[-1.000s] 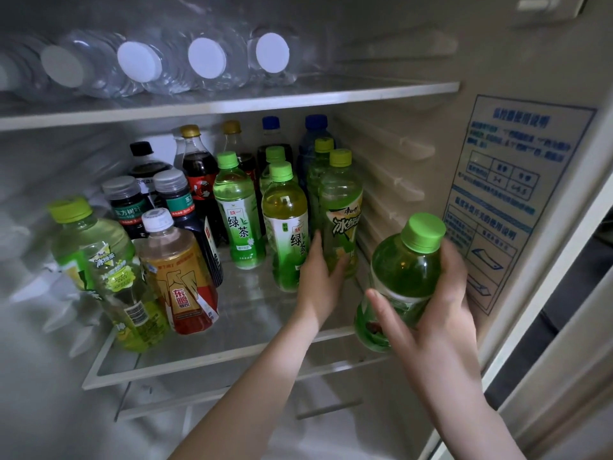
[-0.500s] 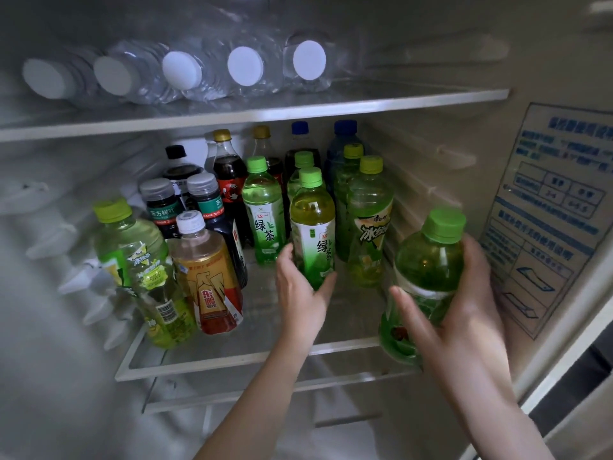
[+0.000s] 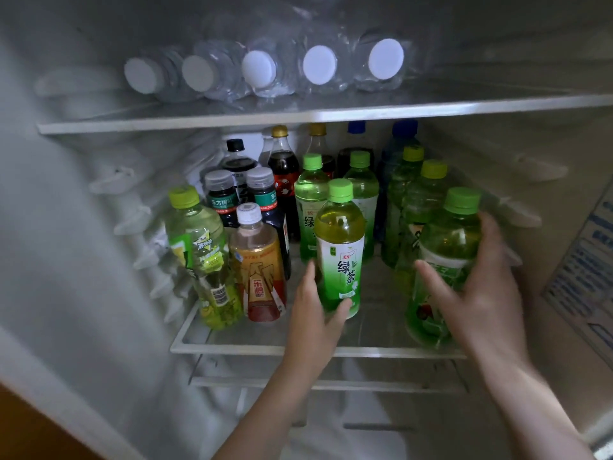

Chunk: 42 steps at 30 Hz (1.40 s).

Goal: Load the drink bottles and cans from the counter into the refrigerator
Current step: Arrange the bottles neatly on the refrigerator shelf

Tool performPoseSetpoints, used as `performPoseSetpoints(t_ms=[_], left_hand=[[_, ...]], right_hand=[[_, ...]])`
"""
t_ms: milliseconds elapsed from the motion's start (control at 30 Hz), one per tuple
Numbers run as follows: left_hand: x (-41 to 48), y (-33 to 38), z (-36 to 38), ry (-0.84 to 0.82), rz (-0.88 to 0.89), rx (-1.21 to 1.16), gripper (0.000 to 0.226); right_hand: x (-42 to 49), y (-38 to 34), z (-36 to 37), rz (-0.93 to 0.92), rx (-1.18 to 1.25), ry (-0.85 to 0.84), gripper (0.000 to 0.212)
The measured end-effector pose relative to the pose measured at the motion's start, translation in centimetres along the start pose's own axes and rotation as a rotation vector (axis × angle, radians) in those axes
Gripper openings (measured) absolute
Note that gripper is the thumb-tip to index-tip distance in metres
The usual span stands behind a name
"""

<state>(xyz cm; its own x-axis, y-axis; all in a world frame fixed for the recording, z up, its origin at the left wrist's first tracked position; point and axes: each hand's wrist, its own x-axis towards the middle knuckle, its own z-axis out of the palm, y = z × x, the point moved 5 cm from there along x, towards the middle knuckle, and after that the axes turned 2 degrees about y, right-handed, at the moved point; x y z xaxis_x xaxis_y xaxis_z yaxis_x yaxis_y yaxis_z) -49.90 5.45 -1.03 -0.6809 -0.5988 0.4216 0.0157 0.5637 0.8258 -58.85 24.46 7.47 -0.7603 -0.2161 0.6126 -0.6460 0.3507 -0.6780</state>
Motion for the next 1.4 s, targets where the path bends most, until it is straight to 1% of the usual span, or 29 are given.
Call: performPoseSetpoints(t_ms=[33, 67, 167, 200, 267, 333, 367, 400, 433, 467, 533, 600, 667, 767, 833, 900, 967, 1100, 1200, 1267, 1400], left_hand=[[-0.5, 0.1, -0.6, 0.018, 0.021, -0.015, 0.068], [-1.0, 0.5, -1.5, 0.081, 0.065, -0.025, 0.060], [-2.8, 1.6, -5.8, 0.418, 0.260, -0.051, 0.031], [-3.3, 1.7, -7.2, 0.532, 0.315, -0.042, 0.026], [-3.8, 1.1, -9.7, 0.705, 0.357, 0.007, 0.029], [-3.7, 0.0, -11.5, 0.793, 0.298, 0.031, 0.039], [-3.5, -0.5, -12.2, 0.800, 0.246, 0.018, 0.044], [-3.2, -1.0, -12.6, 0.786, 0.183, -0.013, 0.051], [-2.9, -1.5, -13.0, 0.765, 0.114, -0.061, 0.056], [-2.6, -2.0, -13.3, 0.740, 0.055, -0.110, 0.061], [-1.8, -2.5, -13.4, 0.665, 0.005, -0.178, 0.065], [-0.8, -3.3, -13.2, 0.575, -0.024, -0.204, 0.067], [-0.1, -4.2, -13.3, 0.501, -0.059, -0.209, 0.069], [0.2, -5.6, -13.6, 0.391, -0.100, -0.213, 0.069], [0.1, -6.2, -13.9, 0.362, -0.103, -0.215, 0.067], [0.1, -6.2, -14.2, 0.344, -0.089, -0.226, 0.052], [0.2, -6.1, -14.3, 0.327, -0.086, -0.245, 0.046], [0.1, -6.2, -14.5, 0.291, -0.073, -0.260, 0.050], [0.1, -6.3, -14.6, 0.269, -0.055, -0.268, 0.055], [0.1, -6.4, -14.6, 0.270, -0.050, -0.270, 0.058], [-0.1, -6.5, -14.6, 0.297, -0.056, -0.280, 0.056]], right_hand=[[0.0, 0.0, 0.1, 0.002, 0.002, 0.005, 0.086], [-0.1, 0.0, 0.2, 0.007, 0.006, 0.010, 0.088], [-0.3, 0.2, 0.3, 0.082, 0.044, 0.013, 0.100], [-0.4, 0.2, 0.3, 0.114, 0.052, 0.024, 0.103], [-1.0, -0.7, -0.1, 0.123, -0.002, 0.114, 0.099], [-1.9, -2.7, -0.6, 0.014, -0.025, 0.259, 0.084], [-2.5, -4.1, -0.7, -0.076, 0.011, 0.313, 0.073], [-3.0, -5.5, -0.4, -0.166, 0.054, 0.327, 0.063], [-3.4, -6.9, 0.3, -0.234, 0.089, 0.298, 0.056], [-3.6, -8.2, 1.4, -0.268, 0.115, 0.235, 0.052], [-3.5, -10.5, 4.3, -0.247, 0.146, 0.043, 0.048], [-3.2, -12.3, 7.7, -0.199, 0.149, -0.142, 0.051], [-2.8, -13.3, 10.9, -0.187, 0.140, -0.276, 0.058], [-2.3, -14.5, 14.6, -0.235, 0.071, -0.387, 0.071], [-1.9, -14.8, 16.2, -0.249, 0.035, -0.392, 0.078], [-1.5, -14.8, 17.1, -0.229, 0.036, -0.364, 0.081], [-1.3, -14.7, 17.7, -0.216, 0.048, -0.345, 0.078], [-1.9, -14.6, 17.0, -0.261, 0.022, -0.318, 0.073], [-2.9, -14.3, 15.2, -0.257, 0.014, -0.293, 0.073], [-3.6, -13.8, 13.7, -0.263, 0.002, -0.268, 0.073], [-3.8, -12.8, 10.6, -0.236, -0.041, -0.243, 0.073]])
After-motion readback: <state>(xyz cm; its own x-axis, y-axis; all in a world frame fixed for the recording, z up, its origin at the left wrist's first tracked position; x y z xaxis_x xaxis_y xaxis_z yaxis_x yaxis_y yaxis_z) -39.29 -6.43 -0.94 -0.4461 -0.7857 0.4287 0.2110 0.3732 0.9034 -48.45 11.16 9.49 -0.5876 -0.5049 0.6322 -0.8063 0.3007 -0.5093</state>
